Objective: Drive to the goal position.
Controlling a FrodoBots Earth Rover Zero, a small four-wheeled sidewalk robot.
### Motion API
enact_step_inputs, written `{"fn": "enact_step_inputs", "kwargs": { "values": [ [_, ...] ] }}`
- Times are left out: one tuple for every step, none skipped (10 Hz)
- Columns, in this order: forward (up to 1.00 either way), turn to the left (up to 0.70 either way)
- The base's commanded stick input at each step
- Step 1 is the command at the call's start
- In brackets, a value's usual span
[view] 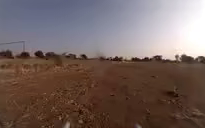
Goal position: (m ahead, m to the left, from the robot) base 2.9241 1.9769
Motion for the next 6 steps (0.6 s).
{"fn": "enact_step_inputs", "kwargs": {
  "values": [
    [0.50, -0.46],
    [0.50, -0.32],
    [0.50, -0.18],
    [0.50, -0.04],
    [0.50, 0.00],
    [0.50, 0.00]
  ]
}}
